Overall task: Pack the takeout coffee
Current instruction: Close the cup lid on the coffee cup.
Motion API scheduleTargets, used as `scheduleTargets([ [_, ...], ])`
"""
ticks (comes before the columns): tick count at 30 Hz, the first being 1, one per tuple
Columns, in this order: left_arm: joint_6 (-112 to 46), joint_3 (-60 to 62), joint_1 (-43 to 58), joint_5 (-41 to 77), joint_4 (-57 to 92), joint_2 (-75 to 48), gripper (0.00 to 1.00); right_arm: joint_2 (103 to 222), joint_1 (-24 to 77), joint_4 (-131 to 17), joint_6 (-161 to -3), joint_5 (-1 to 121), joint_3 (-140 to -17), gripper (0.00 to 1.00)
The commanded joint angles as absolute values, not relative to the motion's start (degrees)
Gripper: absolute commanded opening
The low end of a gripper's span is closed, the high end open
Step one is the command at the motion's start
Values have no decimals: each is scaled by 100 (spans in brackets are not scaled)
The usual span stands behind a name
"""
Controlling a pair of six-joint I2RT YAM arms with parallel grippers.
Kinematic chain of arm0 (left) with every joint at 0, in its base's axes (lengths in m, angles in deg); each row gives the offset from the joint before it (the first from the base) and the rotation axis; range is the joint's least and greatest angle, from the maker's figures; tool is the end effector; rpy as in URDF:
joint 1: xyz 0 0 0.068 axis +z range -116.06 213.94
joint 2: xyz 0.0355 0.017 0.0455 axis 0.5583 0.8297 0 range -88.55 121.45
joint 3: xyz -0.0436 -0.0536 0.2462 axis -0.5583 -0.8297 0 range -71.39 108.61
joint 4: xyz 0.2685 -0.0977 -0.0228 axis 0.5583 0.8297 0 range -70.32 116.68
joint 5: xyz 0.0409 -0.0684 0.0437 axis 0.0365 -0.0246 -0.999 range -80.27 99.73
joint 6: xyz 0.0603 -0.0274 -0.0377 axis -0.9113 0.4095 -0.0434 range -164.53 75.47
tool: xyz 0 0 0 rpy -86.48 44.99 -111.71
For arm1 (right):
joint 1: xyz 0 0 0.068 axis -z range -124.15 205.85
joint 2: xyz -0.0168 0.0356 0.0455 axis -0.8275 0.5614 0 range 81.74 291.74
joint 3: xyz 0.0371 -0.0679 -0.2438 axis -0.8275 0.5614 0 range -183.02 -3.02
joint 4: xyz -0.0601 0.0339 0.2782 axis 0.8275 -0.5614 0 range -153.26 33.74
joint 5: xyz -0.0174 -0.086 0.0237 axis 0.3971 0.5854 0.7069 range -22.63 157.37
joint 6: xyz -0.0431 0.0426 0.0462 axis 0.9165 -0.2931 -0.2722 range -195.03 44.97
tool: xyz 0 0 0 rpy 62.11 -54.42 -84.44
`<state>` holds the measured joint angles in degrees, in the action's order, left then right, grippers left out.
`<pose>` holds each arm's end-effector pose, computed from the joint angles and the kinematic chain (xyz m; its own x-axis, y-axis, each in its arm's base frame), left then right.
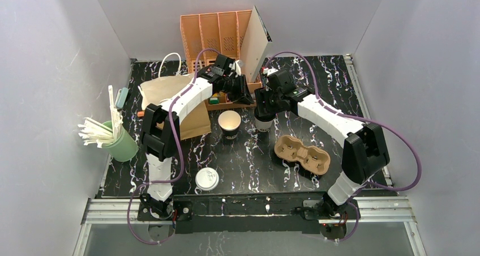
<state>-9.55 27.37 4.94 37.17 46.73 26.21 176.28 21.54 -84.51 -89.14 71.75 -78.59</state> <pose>0.4200 -0.2667 0.2303 -0.9047 -0.0803 -0.4185 0.2516 0.6919 -0.6767 0.3414 0.2269 0.2260 -0.7146 -0.1933 -0.6723 -0.3556 0.9280 0.1111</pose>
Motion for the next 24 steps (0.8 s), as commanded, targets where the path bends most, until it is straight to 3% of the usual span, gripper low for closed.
scheduleTargets([
  [1, -935, 2617, 493, 3766, 4790, 2187, 22, 18122, 2119, -9742, -8749, 7301, -7360, 54],
  [24, -960, 3156, 498, 3920, 4671, 2648, 22, 18012, 1990, -9703, -8914, 7840, -6942, 51],
])
